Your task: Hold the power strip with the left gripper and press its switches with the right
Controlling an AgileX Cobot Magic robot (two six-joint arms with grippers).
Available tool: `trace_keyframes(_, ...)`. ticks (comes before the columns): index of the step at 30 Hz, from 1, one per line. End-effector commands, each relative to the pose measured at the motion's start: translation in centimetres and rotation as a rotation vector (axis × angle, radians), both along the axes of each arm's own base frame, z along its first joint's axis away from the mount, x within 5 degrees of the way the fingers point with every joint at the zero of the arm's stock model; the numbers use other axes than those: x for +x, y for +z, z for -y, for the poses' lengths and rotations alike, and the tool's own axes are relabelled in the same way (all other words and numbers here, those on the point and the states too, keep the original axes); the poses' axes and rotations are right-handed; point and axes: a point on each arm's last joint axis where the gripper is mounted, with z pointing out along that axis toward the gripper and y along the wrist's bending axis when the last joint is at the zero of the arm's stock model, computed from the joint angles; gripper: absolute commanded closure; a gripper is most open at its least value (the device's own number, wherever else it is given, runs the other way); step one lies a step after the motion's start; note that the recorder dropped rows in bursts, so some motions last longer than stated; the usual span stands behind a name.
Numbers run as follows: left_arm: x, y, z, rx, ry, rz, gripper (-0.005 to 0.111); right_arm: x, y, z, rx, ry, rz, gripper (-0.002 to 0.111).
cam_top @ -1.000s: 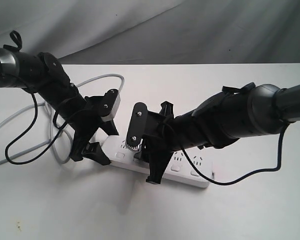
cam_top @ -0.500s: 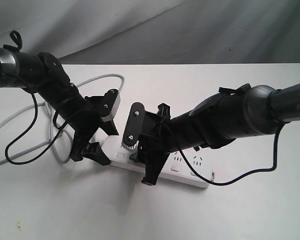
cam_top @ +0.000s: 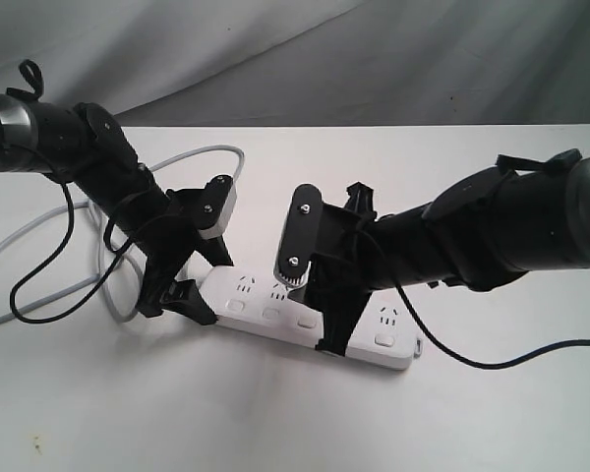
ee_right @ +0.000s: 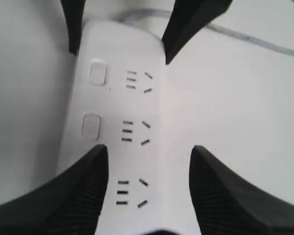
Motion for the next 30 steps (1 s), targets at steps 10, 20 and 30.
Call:
trace_keyframes(10,-0.1,0.0,0.1,0.010,-0.006,0.001,0.040,-0.3,-0.5,0.9,-0.023,-0.027,-0.008,0.060)
trace_keyframes(20,-0.1,0.0,0.1,0.010,-0.006,0.001,0.040,-0.5,-2.3,0.4,-0.034,-0.009,-0.063,0.060)
trace_keyframes(30,-0.1,0.0,0.1,0.010,-0.006,0.001,0.040,-0.5,-2.8,0.4,-0.040,-0.009,-0.075,0.060)
